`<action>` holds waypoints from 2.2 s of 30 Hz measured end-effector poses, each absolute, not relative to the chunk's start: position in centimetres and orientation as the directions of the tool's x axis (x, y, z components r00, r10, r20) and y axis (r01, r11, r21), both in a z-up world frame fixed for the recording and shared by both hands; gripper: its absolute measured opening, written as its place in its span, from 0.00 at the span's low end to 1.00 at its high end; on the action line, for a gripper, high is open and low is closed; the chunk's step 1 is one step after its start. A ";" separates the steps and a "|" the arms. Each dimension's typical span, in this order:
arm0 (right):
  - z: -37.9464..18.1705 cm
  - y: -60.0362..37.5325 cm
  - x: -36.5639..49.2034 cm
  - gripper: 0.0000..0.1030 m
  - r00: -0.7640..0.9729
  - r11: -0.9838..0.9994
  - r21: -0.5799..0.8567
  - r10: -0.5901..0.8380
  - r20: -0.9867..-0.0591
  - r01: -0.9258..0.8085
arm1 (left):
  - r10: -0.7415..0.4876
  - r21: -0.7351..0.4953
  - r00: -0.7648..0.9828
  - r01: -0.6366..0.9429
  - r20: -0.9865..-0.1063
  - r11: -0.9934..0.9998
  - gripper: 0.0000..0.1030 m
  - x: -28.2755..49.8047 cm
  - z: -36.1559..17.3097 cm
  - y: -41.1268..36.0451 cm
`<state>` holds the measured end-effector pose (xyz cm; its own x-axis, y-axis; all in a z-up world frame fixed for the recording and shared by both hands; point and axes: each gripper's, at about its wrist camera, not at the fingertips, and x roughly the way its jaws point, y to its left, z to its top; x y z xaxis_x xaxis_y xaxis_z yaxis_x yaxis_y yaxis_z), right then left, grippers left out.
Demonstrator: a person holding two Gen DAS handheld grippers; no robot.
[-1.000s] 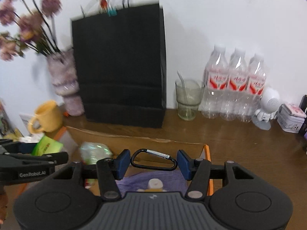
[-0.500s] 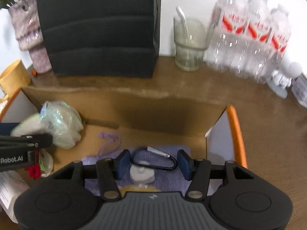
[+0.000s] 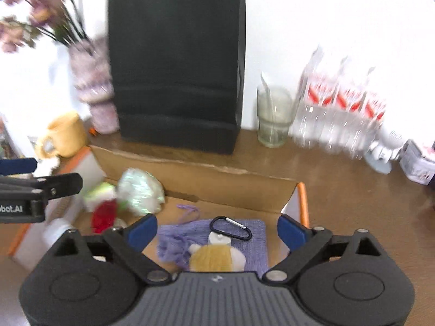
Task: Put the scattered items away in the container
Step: 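Drop the tissue pack and carabiner into the box and open both tools, then grasp the dark snack packet with the left tool while the right grasps the crumpled tissue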
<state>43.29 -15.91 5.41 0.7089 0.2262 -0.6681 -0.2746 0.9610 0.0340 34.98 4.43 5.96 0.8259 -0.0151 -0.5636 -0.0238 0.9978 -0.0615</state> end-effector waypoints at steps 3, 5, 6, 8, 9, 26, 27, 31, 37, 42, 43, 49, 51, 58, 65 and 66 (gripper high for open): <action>6.5 -17.1 39.3 1.00 0.740 0.949 0.040 0.269 -0.616 -0.312 | -0.029 -0.073 0.851 -0.011 -0.524 0.997 1.00 30.6 5.4 5.4; 6.4 -18.0 36.2 1.00 0.761 0.946 0.036 0.281 -0.585 -0.322 | -0.030 -0.071 0.863 -0.006 -0.504 0.997 1.00 27.6 4.6 5.9; 6.1 -18.4 34.8 1.00 0.768 0.947 0.038 0.283 -0.574 -0.320 | -0.026 -0.068 0.866 -0.009 -0.499 0.998 1.00 26.2 4.0 6.2; 5.2 -19.0 32.0 1.00 0.778 0.948 0.044 0.285 -0.561 -0.315 | -0.026 -0.072 0.866 -0.012 -0.499 0.997 1.00 23.8 2.7 6.6; 4.6 -19.1 30.8 1.00 0.781 0.950 0.047 0.282 -0.557 -0.309 | -0.025 -0.074 0.864 -0.014 -0.503 0.997 1.00 22.8 2.0 6.9; -2.3 -19.3 23.5 1.00 0.777 0.960 0.104 0.272 -0.567 -0.260 | -0.023 -0.096 0.837 -0.036 -0.546 0.995 1.00 18.4 -2.9 5.6; -2.4 -19.2 23.5 1.00 0.777 0.960 0.101 0.270 -0.569 -0.259 | -0.021 -0.088 0.836 -0.033 -0.548 0.996 1.00 18.5 -3.0 5.5; -2.8 -18.8 23.9 1.00 0.772 0.961 0.088 0.265 -0.578 -0.264 | -0.007 -0.052 0.825 -0.026 -0.565 0.998 1.00 19.6 -3.4 4.9; -2.7 -18.0 24.6 1.00 0.769 0.958 0.055 0.260 -0.584 -0.282 | 0.008 0.002 0.807 -0.008 -0.591 1.000 0.94 21.7 -3.6 4.0; -2.3 -17.5 25.6 0.99 0.778 0.960 0.028 0.243 -0.579 -0.279 | 0.025 0.009 0.800 -0.025 -0.599 1.000 0.85 22.8 -3.4 4.0; -2.3 -17.4 25.9 0.97 0.778 0.960 0.023 0.240 -0.581 -0.280 | 0.029 0.013 0.799 -0.027 -0.601 1.000 0.82 23.1 -3.4 4.0; -2.6 -16.3 27.8 0.89 0.767 0.958 0.005 0.233 -0.598 -0.287 | 0.028 0.010 0.769 -0.028 -0.638 1.000 0.56 24.8 -4.3 4.1; -3.1 -16.1 28.4 0.82 0.749 0.958 0.016 0.235 -0.619 -0.287 | 0.025 0.011 0.758 -0.023 -0.651 1.000 0.48 25.2 -4.9 4.1; -4.6 -16.3 28.8 0.42 0.710 0.955 0.063 0.258 -0.655 -0.289 | -0.016 0.019 0.768 0.036 -0.640 0.999 0.13 25.0 -5.3 3.5; -4.7 -16.9 28.1 0.26 0.723 0.955 0.080 0.270 -0.636 -0.287 | 0.002 0.040 0.791 0.028 -0.612 0.999 0.12 24.0 -5.4 3.1; -4.7 -16.9 28.1 0.26 0.724 0.955 0.079 0.270 -0.634 -0.287 | 0.006 0.044 0.797 0.026 -0.604 0.999 0.12 23.8 -5.4 3.0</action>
